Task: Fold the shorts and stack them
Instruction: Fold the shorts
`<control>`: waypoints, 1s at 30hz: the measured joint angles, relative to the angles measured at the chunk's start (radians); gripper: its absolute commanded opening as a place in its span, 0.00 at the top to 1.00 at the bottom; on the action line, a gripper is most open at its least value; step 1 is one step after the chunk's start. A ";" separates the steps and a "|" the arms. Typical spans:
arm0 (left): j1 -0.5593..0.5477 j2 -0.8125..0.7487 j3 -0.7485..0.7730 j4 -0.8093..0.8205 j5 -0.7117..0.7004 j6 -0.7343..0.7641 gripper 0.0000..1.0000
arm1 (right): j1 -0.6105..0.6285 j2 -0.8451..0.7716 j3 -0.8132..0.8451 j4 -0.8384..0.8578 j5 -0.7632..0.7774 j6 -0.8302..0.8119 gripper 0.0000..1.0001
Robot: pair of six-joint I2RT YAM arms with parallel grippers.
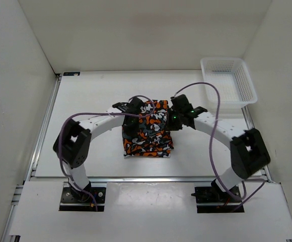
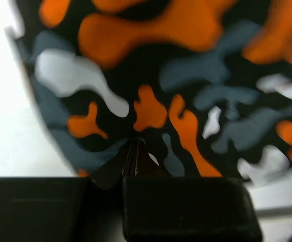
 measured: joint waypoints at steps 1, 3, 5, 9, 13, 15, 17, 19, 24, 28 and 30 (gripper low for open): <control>0.004 0.032 -0.008 0.017 0.005 -0.001 0.90 | 0.020 0.046 0.018 0.015 -0.009 0.002 0.90; 0.015 0.095 -0.017 0.043 0.021 -0.002 0.90 | 0.040 0.126 0.027 0.038 -0.021 0.008 0.90; 0.025 0.122 -0.017 0.059 0.034 0.000 0.90 | 0.043 0.194 0.024 0.045 -0.024 0.017 0.91; 0.041 0.094 -0.017 0.079 0.062 0.009 0.90 | 0.040 0.249 0.016 0.048 -0.024 0.034 0.93; 0.072 -0.006 -0.010 0.081 0.110 0.023 0.90 | 0.040 0.194 0.018 0.018 0.000 0.028 0.92; 0.095 -0.051 0.012 0.080 0.127 0.032 0.90 | 0.040 0.142 0.036 -0.021 0.021 0.018 0.90; 0.114 -0.062 0.057 0.080 0.140 0.044 0.90 | 0.035 0.109 0.088 -0.050 0.039 0.006 0.89; 0.130 -0.037 0.106 0.085 0.142 0.056 0.90 | 0.030 0.108 0.158 -0.055 0.052 -0.009 0.89; 0.148 0.158 0.208 0.100 0.144 0.085 0.90 | -0.001 0.266 0.327 -0.031 0.062 -0.037 0.90; 0.160 0.313 0.225 0.092 0.144 0.100 0.90 | -0.022 0.483 0.381 -0.007 0.060 -0.046 0.92; 0.168 0.337 0.232 0.076 0.154 0.105 0.90 | -0.033 0.528 0.385 -0.009 0.038 -0.037 0.92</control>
